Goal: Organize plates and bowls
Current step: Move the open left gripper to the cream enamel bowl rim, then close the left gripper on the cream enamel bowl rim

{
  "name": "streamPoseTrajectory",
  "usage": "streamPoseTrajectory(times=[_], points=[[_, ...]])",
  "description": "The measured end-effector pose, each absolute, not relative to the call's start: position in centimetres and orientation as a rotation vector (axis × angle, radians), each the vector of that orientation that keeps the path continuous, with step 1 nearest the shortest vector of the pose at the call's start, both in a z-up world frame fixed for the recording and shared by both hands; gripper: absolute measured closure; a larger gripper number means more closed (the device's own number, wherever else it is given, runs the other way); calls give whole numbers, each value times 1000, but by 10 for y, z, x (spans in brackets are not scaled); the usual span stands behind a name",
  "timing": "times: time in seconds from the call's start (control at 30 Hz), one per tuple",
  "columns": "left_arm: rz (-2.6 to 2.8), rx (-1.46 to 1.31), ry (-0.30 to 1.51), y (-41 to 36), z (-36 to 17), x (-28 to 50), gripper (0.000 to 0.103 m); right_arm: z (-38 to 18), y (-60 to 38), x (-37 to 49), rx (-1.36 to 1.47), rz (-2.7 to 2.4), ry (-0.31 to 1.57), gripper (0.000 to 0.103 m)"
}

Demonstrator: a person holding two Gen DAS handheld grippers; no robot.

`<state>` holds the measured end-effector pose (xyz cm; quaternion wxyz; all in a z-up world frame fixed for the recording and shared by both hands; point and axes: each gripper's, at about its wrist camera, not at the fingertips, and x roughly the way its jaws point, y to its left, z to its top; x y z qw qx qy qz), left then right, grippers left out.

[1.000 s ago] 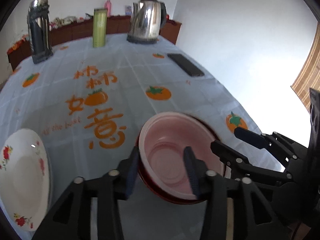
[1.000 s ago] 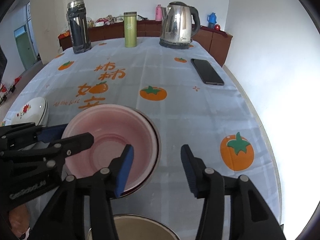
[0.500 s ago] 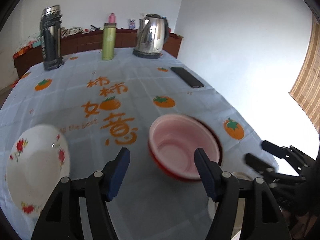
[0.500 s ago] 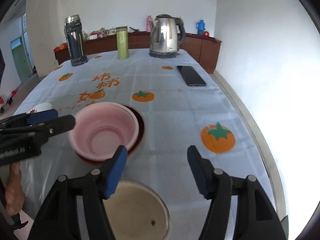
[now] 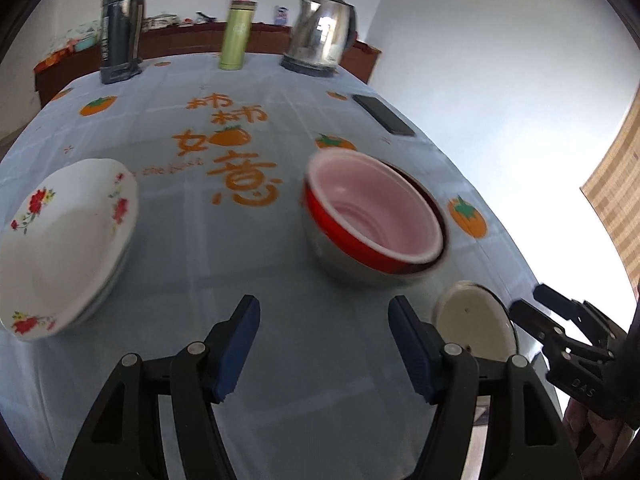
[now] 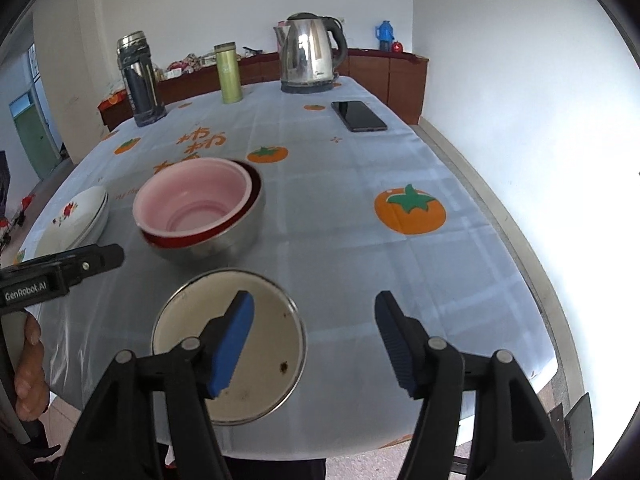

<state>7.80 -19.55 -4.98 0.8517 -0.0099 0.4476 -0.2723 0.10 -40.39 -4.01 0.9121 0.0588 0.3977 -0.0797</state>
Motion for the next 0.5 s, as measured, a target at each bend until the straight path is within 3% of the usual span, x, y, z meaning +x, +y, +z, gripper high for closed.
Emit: streamPoseTrajectory(times=[0.13,0.3,0.5], points=[[-629,3,950,-209,-48,62,34,-41,-400,-1,112,-155,824,45],[-662,38,987,-224,-55,48,34,-49,-395,-6,102,-138,859,62],[-694,71,980,-235,-58,34,34,-54,-398,-17,114,-151,872,72]])
